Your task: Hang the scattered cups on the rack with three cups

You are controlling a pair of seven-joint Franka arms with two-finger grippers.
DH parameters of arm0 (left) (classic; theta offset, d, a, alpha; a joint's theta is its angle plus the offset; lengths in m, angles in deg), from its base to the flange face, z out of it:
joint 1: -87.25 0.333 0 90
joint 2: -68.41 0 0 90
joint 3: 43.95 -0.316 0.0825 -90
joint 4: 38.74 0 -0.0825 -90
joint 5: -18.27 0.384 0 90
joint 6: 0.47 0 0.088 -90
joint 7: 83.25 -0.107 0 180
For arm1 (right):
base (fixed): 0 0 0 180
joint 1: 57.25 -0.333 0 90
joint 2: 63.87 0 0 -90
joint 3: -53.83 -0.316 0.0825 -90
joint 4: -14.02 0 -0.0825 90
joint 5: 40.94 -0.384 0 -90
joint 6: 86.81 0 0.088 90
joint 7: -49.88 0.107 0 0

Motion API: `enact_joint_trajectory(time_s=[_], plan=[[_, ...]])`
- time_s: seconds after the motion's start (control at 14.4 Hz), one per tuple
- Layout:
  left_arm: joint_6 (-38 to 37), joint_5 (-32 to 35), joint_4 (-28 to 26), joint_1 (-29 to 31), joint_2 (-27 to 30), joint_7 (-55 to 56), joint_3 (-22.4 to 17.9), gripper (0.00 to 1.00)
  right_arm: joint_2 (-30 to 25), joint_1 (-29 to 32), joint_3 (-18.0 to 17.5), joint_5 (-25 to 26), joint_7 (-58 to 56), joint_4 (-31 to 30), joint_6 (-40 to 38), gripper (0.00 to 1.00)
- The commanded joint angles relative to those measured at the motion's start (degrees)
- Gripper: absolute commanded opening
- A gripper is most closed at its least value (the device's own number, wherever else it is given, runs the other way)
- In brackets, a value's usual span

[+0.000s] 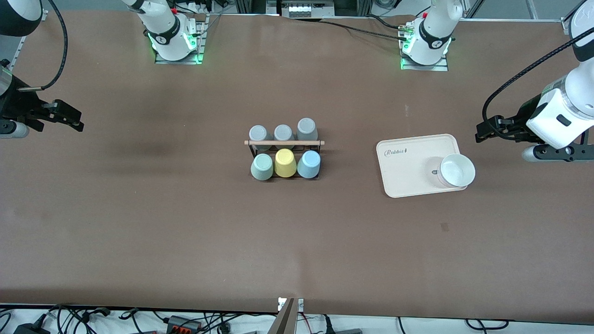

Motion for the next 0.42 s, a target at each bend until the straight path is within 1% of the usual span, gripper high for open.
enact_joint_trajectory(time_s=[0.0,0.14,0.35], plan=[[-0.1,-0.1,-1.1,0.2,1.3,-1.1,0.3,1.00,-0.9,0.0,-0.1,-0.9,0.4,-0.3,-0.5,1.00],[0.0,-0.1,-1.1,0.2,1.2,-1.0,0.4,1.00,-1.1,0.0,-0.1,-0.9,0.5,-0.3,-0.7,1.00],[0.1,-0.1,-1.1,0.2,1.2,-1.1,0.4,1.00,-1.3,0.0,-0.1,-2.4,0.0,-0.3,-1.1,1.00]])
